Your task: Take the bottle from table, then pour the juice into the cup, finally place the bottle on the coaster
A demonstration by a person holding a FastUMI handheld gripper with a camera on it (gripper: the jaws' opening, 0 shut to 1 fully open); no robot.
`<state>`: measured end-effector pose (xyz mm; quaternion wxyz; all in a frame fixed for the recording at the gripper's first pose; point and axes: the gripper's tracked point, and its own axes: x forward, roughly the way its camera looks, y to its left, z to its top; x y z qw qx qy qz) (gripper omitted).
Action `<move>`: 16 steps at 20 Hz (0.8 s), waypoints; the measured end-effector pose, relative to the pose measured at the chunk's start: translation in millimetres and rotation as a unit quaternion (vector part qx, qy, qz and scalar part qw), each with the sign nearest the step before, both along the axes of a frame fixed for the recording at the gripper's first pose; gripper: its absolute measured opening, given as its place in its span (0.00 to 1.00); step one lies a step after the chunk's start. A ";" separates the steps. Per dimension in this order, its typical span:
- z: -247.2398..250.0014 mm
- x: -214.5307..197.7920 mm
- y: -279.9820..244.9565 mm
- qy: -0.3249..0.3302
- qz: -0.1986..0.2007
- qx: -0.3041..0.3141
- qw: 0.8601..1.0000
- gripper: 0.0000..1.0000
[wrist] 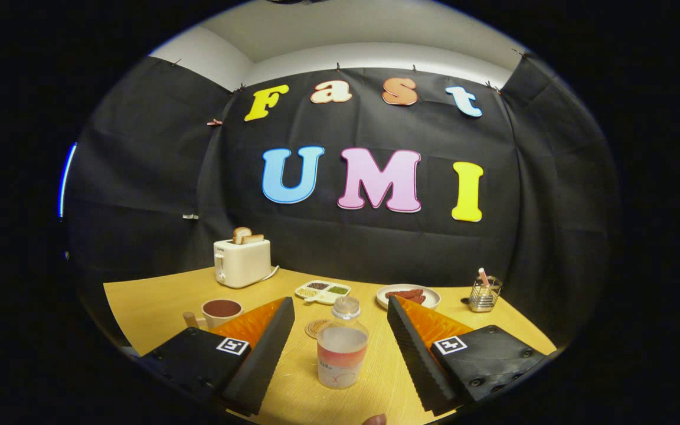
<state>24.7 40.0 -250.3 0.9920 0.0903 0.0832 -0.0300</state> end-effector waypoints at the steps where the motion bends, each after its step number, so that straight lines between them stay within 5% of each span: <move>1: -16.0 1.2 0.5 0.007 -0.003 -0.002 1.000 0.97; 11: -89.8 25.2 7.4 0.042 -0.028 0.002 0.999 0.95; 13: -93.9 31.1 5.3 0.048 -0.042 0.009 0.998 0.80; 16: -93.8 34.6 -4.1 0.083 -0.063 0.003 0.995 0.74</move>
